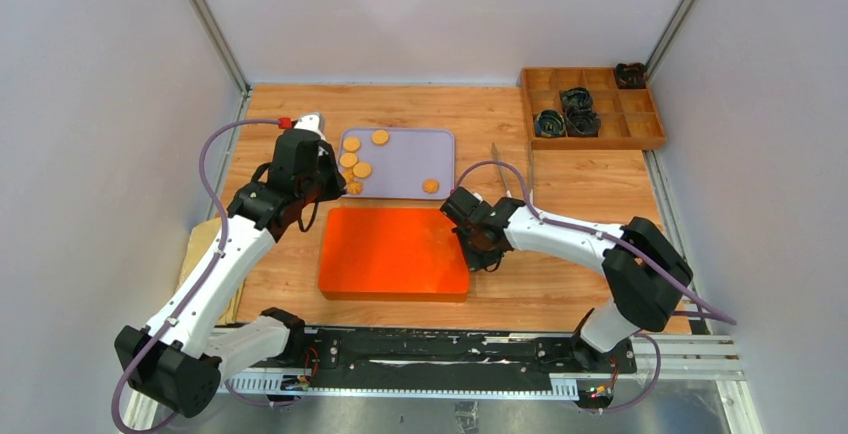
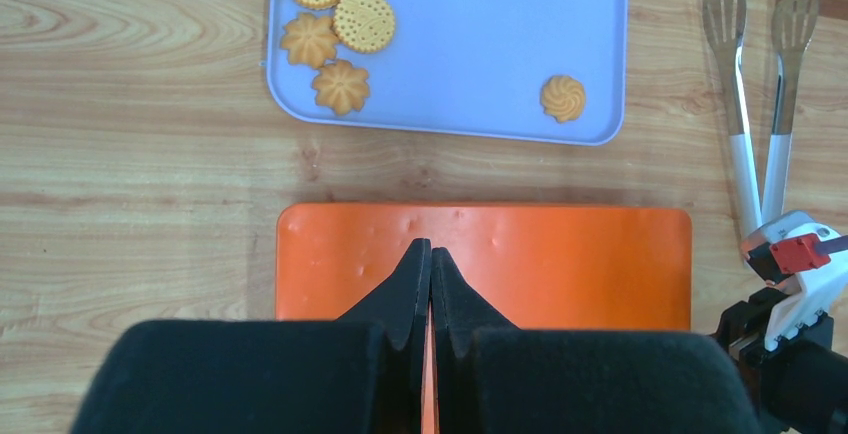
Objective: Pack the cookies
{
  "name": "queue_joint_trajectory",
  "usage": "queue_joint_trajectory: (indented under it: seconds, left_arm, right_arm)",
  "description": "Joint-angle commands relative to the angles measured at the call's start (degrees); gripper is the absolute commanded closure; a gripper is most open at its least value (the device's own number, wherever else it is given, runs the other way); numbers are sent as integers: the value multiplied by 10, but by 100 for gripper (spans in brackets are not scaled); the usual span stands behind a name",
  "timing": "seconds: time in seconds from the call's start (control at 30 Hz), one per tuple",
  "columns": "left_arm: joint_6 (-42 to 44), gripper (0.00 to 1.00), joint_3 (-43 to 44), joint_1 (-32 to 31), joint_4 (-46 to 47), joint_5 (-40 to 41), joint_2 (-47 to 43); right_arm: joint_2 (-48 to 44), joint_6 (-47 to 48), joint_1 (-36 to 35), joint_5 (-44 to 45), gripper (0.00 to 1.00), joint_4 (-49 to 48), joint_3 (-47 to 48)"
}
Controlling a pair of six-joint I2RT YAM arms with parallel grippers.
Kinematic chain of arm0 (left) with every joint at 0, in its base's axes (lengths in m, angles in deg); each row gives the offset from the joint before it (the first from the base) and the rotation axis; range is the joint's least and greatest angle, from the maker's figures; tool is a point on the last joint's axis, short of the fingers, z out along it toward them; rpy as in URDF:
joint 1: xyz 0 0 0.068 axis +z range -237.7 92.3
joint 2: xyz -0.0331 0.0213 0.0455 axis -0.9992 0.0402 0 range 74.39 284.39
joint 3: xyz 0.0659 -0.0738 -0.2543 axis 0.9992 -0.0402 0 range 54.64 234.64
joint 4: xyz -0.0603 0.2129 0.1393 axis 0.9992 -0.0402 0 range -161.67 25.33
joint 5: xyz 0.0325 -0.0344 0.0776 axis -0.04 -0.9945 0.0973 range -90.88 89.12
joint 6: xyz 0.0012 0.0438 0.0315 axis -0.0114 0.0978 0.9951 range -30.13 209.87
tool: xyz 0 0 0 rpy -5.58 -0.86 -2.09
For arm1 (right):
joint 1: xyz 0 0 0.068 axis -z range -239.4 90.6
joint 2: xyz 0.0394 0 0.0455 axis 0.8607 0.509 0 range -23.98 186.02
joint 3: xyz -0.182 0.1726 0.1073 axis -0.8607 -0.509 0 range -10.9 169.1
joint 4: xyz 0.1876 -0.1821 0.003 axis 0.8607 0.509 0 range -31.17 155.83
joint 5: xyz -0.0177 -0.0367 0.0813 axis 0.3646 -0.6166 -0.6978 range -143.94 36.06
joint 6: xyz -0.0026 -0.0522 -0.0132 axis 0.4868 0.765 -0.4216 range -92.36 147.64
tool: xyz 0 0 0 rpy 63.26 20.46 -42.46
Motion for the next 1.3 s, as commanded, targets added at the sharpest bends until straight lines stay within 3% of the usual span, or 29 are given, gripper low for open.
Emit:
queue_joint_trajectory:
  seconds: [0.0, 0.23, 0.57, 0.67, 0.77, 0.83, 0.9, 1.0, 1.13, 1.27]
  left_arm:
    - [4, 97, -8, -1, 3, 2, -9]
    - [3, 97, -10, -1, 3, -3, 0]
    - [20, 94, 33, -1, 5, 2, 12]
    - [28, 89, 59, -1, 5, 10, 20]
    - [35, 83, 79, -1, 5, 21, 30]
    - [34, 81, 84, -1, 5, 19, 35]
    - [32, 80, 79, -1, 5, 11, 37]
    - [15, 88, 60, -3, -7, -15, 26]
    - [-15, 98, 10, -41, -31, -24, -24]
    - [-38, 100, -20, -78, -89, -37, -71]
  right_arm:
    - [11, -11, -9, 14, 100, 1, 17]
    - [29, -13, -9, 77, 100, 45, 44]
    - [-57, 6, -8, 288, 97, 150, 130]
    - [-78, 28, -8, 362, 88, 163, 152]
    - [-91, 55, -7, 433, 71, 165, 164]
    - [-97, 71, -5, 442, 63, 166, 173]
    - [-103, 76, -5, 427, 62, 166, 180]
    - [-116, 74, -6, 354, 68, 163, 185]
    - [-141, 62, -12, 232, 100, 139, 152]
    - [-162, 57, -36, 171, 100, 117, 113]
